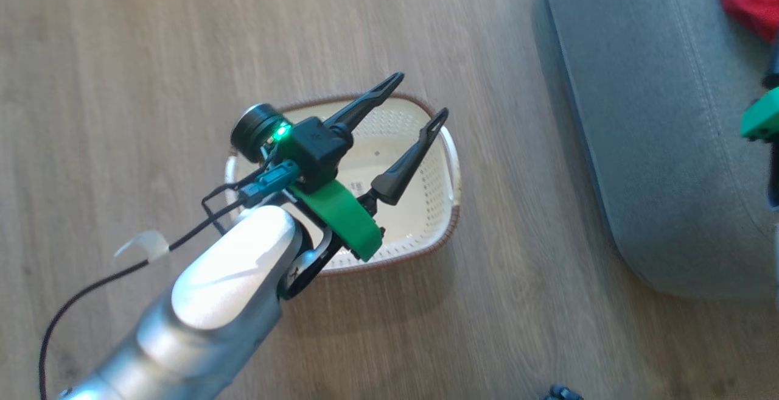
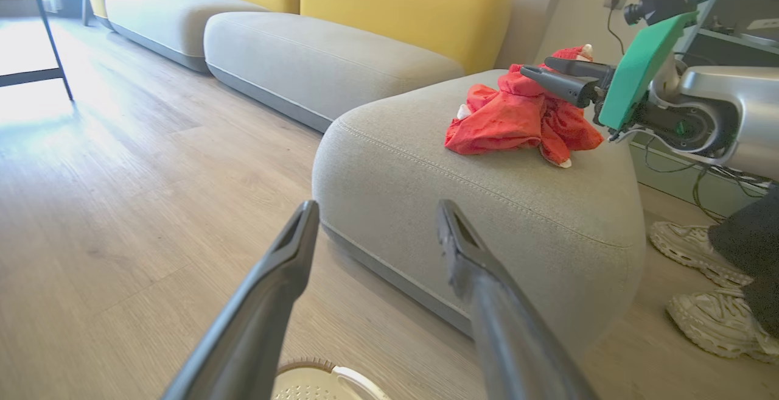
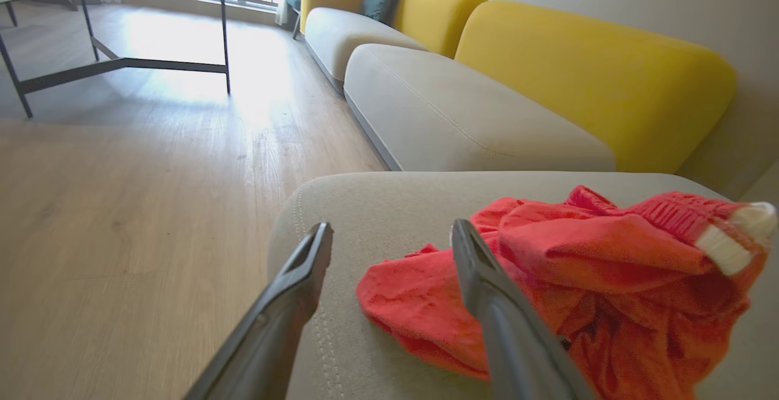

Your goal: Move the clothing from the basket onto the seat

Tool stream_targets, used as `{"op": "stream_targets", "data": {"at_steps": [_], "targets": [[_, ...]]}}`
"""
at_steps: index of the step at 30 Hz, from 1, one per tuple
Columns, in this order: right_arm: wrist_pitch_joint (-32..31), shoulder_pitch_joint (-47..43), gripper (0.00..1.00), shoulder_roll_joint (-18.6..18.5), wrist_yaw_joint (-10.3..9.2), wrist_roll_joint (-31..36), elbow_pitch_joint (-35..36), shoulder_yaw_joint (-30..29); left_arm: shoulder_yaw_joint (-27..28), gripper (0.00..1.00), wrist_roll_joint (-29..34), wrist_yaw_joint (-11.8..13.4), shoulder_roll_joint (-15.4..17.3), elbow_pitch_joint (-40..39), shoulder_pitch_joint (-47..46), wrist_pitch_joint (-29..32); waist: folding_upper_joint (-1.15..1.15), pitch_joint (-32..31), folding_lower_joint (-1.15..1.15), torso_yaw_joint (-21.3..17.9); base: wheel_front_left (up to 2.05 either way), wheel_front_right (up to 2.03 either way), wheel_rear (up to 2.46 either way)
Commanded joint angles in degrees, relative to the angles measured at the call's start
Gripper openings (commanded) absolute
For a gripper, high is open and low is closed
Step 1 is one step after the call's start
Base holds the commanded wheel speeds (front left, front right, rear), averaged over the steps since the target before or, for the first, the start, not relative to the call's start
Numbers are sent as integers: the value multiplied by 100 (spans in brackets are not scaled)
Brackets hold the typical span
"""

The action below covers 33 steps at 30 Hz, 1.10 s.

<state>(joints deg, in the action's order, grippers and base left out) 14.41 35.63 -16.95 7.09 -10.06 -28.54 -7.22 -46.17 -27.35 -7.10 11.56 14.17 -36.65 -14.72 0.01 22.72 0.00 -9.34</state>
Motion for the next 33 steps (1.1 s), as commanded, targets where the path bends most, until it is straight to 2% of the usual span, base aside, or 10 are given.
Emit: {"op": "stream_targets", "data": {"at_steps": [1, 12, 20, 24, 33], "targets": [[58, -60, 100, -83, 40, 1, 235, 108, 274, 100, 47, -14, 4, -138, -41, -27, -1, -272, 0, 252, 0, 0, 0], [58, -361, 100, 233, 40, -231, 616, 890, 1298, 100, 349, -27, -217, 184, 599, -28, -1, -1071, 0, 813, 0, 0, 0], [59, -784, 100, 435, 40, -508, 798, 1342, 2314, 100, 621, 111, -325, 394, 1268, -28, -1, -1596, 0, 1039, 0, 0, 0], [59, -1066, 100, 535, 40, -580, 914, 1412, 2859, 100, 723, 208, -327, 419, 1651, -28, -1, -1797, 0, 1108, 0, 0, 0], [59, -1701, 100, 803, 40, -553, 1055, 1336, 3693, 100, 1056, 344, -409, 302, 2375, -28, -1, -1940, 0, 1106, 0, 0, 0]]}}
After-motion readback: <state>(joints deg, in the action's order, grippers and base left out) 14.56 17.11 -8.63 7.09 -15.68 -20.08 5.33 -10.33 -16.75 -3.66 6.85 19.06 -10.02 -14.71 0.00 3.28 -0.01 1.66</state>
